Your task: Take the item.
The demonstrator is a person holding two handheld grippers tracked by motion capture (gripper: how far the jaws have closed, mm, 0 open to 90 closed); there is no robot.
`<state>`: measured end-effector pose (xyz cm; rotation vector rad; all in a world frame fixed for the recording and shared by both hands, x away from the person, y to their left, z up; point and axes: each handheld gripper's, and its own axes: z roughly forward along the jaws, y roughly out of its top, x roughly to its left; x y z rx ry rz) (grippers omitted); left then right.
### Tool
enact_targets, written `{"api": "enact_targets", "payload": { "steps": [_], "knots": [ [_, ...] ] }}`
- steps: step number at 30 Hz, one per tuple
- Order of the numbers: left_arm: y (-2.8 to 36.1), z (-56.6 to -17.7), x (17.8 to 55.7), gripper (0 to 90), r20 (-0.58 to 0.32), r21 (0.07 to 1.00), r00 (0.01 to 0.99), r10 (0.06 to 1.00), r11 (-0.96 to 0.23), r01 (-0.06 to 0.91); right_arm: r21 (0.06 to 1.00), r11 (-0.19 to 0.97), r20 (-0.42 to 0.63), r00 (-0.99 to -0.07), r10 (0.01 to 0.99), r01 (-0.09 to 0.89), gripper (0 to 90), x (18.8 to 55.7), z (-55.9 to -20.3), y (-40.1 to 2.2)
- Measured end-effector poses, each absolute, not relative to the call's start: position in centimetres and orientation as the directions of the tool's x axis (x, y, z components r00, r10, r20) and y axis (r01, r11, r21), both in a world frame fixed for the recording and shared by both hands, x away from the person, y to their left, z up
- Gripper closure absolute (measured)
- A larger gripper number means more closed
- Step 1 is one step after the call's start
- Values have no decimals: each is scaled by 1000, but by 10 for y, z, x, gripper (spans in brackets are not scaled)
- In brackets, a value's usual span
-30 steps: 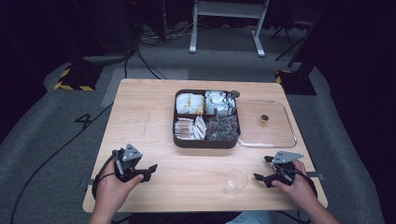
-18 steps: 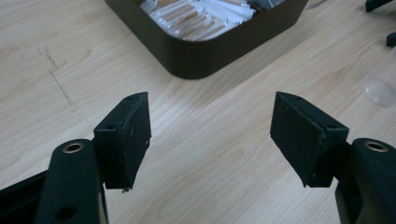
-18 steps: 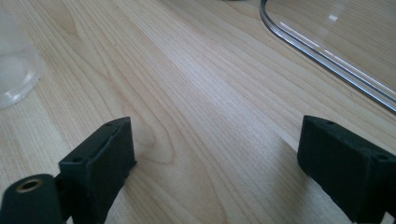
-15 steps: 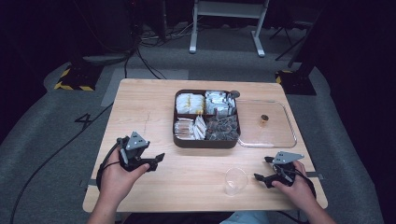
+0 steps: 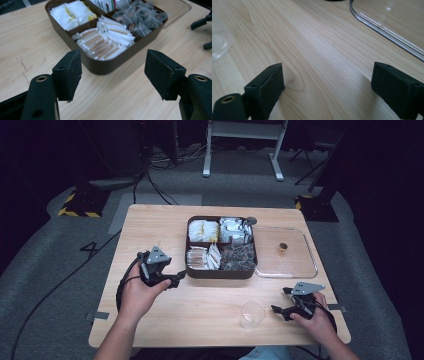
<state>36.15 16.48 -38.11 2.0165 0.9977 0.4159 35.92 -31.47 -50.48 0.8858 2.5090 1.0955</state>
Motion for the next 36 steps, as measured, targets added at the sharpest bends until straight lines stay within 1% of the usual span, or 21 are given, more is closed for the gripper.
{"api": "enact_targets", "payload": {
  "steps": [9, 13, 14, 19, 25, 31, 34, 36],
  "knots": [
    [146, -374, 393, 308, -77, 802, 664, 743, -349, 484, 732, 531, 0, -780, 626, 427, 113, 360, -505, -314],
    [137, -370, 405, 308, -69, 810, 662, 746, -345, 474, 731, 533, -2, -780, 626, 425, 113, 361, -505, -314],
    [134, -370, 409, 308, -50, 813, 660, 749, -354, 463, 732, 533, -3, -780, 625, 424, 113, 361, -505, -314],
    [123, -369, 424, 310, -43, 813, 658, 752, -356, 461, 732, 533, -3, -780, 626, 424, 113, 361, -505, -313],
    [110, -367, 443, 311, -39, 813, 693, 720, -380, 441, 732, 533, -3, -780, 625, 424, 113, 361, -505, -313],
    [103, -365, 465, 311, -66, 813, 712, 699, -376, 444, 732, 533, -3, -780, 626, 424, 113, 361, -505, -313],
    [100, -365, 476, 310, -66, 811, 698, 713, -370, 454, 732, 533, -4, -780, 626, 424, 113, 361, -505, -313],
    [98, -368, 488, 310, -40, 804, 676, 735, -378, 459, 732, 533, -3, -780, 626, 425, 112, 361, -505, -313]
  ]
}}
